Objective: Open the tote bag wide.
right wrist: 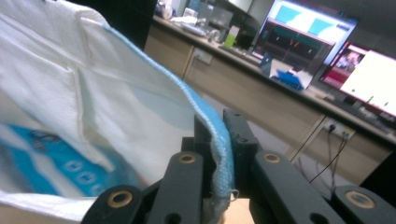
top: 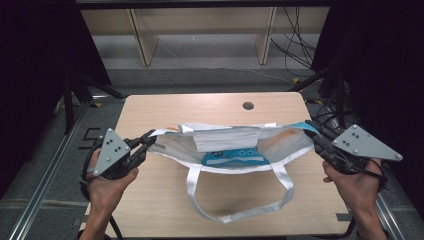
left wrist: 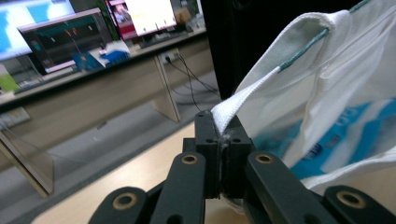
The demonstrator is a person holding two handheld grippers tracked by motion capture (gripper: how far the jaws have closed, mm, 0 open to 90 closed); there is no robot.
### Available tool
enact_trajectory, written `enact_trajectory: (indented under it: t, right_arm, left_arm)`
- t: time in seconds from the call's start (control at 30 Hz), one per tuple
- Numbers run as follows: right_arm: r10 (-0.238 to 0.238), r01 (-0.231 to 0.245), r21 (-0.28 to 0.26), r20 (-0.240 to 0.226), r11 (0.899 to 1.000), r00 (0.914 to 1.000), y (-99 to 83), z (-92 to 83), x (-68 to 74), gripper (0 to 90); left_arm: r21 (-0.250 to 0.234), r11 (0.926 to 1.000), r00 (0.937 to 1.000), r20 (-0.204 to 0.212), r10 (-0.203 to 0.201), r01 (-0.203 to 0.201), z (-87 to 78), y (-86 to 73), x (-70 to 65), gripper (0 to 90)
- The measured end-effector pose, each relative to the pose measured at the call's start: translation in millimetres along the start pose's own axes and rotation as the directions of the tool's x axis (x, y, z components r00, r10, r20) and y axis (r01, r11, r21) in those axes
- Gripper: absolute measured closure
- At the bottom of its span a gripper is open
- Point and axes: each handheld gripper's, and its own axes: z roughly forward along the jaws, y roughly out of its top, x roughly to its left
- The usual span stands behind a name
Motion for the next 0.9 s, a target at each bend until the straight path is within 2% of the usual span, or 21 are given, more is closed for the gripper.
enact_trajectory:
  t: [0.07,0.1,0.13,0.23,0.27,0.4,0.43,0.47,0.53,0.6,0.7,0.73,0.77,0.8,0.83,0.87,0.9]
  right_arm:
    - [-0.007,0.007,-0.008,0.003,1.0,1.0,8.2,-1.5,-2.7,85.2]
    - [-0.025,0.025,-0.016,0.013,1.0,0.9996,12.6,-2.9,-5.5,85.2]
    - [-0.015,0.016,-0.022,0.011,1.0,0.9998,15.6,-3.5,-6.7,85.3]
    - [-0.031,0.032,-0.036,0.028,0.999,0.9991,22.9,-7.3,-10.8,85.4]
    - [-0.015,0.016,-0.041,0.022,0.999,0.9997,24.5,-8.9,-10.2,85.3]
    - [-0.031,0.032,-0.066,0.021,0.997,0.9993,30.1,-16.4,-13.1,85.4]
    - [-0.026,0.027,-0.067,0.023,0.997,0.9994,31.3,-18.1,-13.4,85.4]
    - [-0.003,0.004,-0.078,0.011,0.997,0.9999,32.4,-19.5,-12.9,85.4]
    - [0.008,-0.007,-0.081,0.003,0.997,1.0,31.0,-17.9,-14.5,85.4]
    - [0.004,-0.004,-0.046,-0.003,0.999,1.0,24.6,-11.6,-14.9,85.3]
    - [0.041,-0.042,-0.042,-0.018,0.998,0.999,10.8,-1.8,-15.6,85.3]
    - [0.039,-0.039,-0.031,0.0,0.999,0.9992,7.9,1.5,-14.5,85.3]
    - [0.04,-0.04,-0.016,-0.002,0.999,0.9992,6.7,3.4,-13.7,85.3]
    - [0.028,-0.028,-0.007,0.001,1.0,0.9996,5.4,6.7,-14.8,85.3]
    - [0.029,-0.029,-0.012,0.001,1.0,0.9996,3.6,9.1,-15.8,85.3]
    - [0.057,-0.057,-0.01,-0.003,0.998,0.9984,1.8,10.6,-14.2,85.2]
    - [0.049,-0.049,-0.007,0.006,0.999,0.9988,0.0,12.1,-14.8,85.2]
  left_arm:
    - [-0.031,0.9995,1.0,-0.006,0.004,-0.004,-2.2,8.5,0.5,87.7]
    - [-0.047,0.9989,1.0,-0.008,0.006,-0.006,-3.4,12.6,0.5,87.7]
    - [-0.063,0.998,0.9999,-0.011,-0.005,0.004,-4.0,16.4,-0.7,87.7]
    - [-0.081,0.9966,0.9997,-0.018,0.015,-0.016,-8.0,27.2,-2.8,87.8]
    - [-0.087,0.9961,0.9997,-0.018,0.015,-0.016,-9.3,30.5,-2.9,87.8]
    - [-0.113,0.9933,0.9996,-0.017,0.023,-0.025,-13.9,41.2,-3.2,87.8]
    - [-0.122,0.9923,0.9997,-0.013,0.021,-0.022,-14.2,43.5,-2.5,87.8]
    - [-0.124,0.9921,0.9998,-0.011,0.016,-0.017,-13.7,44.1,-2.0,87.7]
    - [-0.101,0.9949,1.0,-0.007,-0.002,0.002,-7.9,41.0,-0.3,87.6]
    - [-0.067,0.9976,0.9999,-0.003,-0.014,0.014,0.4,31.5,2.4,87.6]
    - [-0.056,0.9969,0.9984,0.007,-0.055,0.056,11.0,19.8,7.0,87.4]
    - [-0.049,0.9974,0.9986,0.0,-0.052,0.052,13.6,18.0,6.7,87.4]
    - [-0.037,0.9984,0.999,-0.004,-0.044,0.044,16.2,15.9,7.5,87.4]
    - [-0.035,0.998,0.9987,-0.003,-0.052,0.052,18.1,13.6,8.6,87.4]
    - [-0.037,0.9969,0.9975,0.017,-0.068,0.069,20.0,11.6,9.3,87.4]
    - [-0.033,0.9966,0.997,0.022,-0.075,0.075,20.8,9.8,10.0,87.3]
    - [-0.025,0.9971,0.9973,0.015,-0.072,0.072,21.4,7.9,9.5,87.3]
